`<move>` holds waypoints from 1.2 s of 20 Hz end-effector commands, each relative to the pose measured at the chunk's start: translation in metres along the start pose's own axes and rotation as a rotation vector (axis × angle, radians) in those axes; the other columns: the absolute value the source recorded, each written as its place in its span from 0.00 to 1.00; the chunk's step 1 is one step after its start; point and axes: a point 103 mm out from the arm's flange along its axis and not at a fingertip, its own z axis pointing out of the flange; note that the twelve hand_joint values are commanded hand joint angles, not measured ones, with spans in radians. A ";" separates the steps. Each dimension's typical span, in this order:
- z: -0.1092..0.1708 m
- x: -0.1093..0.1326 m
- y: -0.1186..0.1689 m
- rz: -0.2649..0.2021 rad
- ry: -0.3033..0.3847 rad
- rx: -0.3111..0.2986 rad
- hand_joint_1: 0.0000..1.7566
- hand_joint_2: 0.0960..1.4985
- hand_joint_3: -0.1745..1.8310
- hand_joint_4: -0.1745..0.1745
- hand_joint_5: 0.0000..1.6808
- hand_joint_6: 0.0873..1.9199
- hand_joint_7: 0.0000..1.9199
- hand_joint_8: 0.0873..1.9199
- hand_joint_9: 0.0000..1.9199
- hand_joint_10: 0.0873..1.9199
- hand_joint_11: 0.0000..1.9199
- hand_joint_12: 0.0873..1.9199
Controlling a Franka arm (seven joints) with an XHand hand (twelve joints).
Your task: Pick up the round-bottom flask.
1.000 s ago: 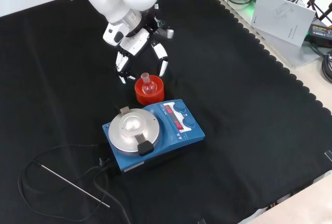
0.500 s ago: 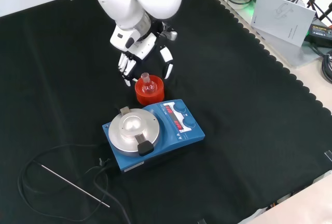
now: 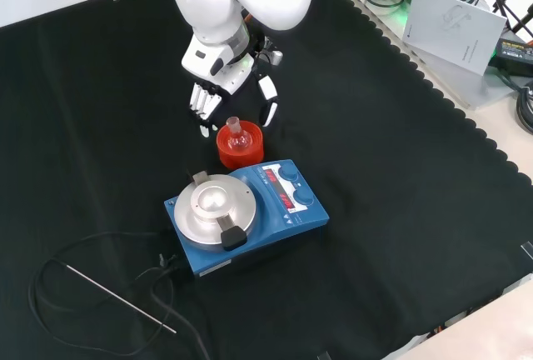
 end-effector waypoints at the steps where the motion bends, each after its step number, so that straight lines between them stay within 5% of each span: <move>1: 0.009 -0.004 0.001 -0.018 -0.004 0.030 0.43 0.20 0.49 0.04 0.17 0.48 0.28 0.48 0.32 0.47 0.33 0.70; 6: 0.020 -0.009 0.002 -0.014 -0.001 0.071 0.42 0.20 0.49 0.07 0.16 0.48 0.26 0.49 0.29 0.47 0.32 0.71; 9: 0.021 -0.010 0.003 -0.004 0.017 0.046 0.41 0.20 0.48 0.07 0.15 0.48 0.25 0.49 0.28 0.49 0.31 0.71; 16: 0.015 -0.013 0.002 -0.005 0.012 0.014 0.49 0.20 0.51 0.00 0.19 0.50 0.35 0.48 0.43 0.44 0.44 0.66; 24: 0.013 -0.019 0.001 0.005 -0.010 0.006 0.51 0.20 0.52 0.00 0.26 0.54 0.39 0.48 0.48 0.43 0.48 0.65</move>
